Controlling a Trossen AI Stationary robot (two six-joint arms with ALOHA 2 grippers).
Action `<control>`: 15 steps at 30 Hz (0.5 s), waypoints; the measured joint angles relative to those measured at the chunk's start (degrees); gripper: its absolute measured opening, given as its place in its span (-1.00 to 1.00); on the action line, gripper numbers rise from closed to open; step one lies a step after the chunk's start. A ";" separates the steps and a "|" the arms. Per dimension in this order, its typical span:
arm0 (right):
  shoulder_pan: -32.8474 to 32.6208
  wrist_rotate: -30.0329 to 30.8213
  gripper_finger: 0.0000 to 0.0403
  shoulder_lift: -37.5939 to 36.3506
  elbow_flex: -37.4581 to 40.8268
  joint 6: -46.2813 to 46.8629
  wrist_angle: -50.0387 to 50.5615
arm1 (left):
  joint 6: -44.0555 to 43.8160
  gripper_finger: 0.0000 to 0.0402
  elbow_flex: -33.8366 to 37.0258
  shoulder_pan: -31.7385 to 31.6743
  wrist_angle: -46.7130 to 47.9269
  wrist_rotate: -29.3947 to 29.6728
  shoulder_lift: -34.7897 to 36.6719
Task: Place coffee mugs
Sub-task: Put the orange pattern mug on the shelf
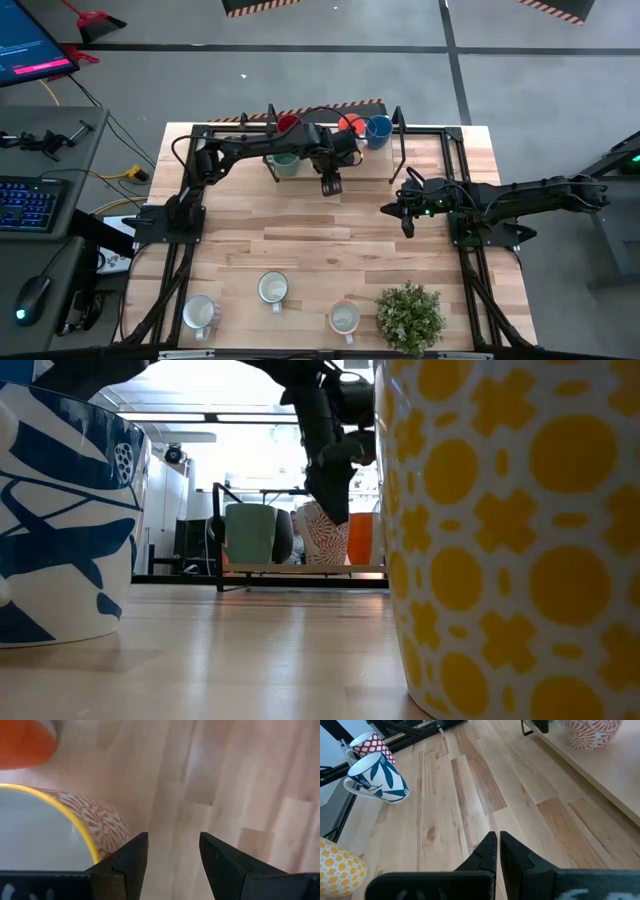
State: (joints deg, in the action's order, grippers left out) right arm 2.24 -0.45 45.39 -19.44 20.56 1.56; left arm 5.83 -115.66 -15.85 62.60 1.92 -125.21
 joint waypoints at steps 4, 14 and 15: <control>0.00 0.00 -0.99 0.00 0.00 0.00 0.00 | 0.35 -0.16 0.00 -0.48 -0.04 0.86 -0.12; 0.00 0.00 -0.99 0.00 0.00 -0.02 0.09 | 0.47 -0.16 0.00 -2.27 0.01 3.62 -0.10; 0.00 0.00 -0.99 0.00 0.00 0.00 0.09 | 0.76 -0.16 0.00 -2.49 -0.01 3.79 -0.10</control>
State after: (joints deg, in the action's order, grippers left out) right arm 2.24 -0.45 45.39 -19.44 20.55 1.65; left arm 6.59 -115.66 -18.34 62.59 5.71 -125.32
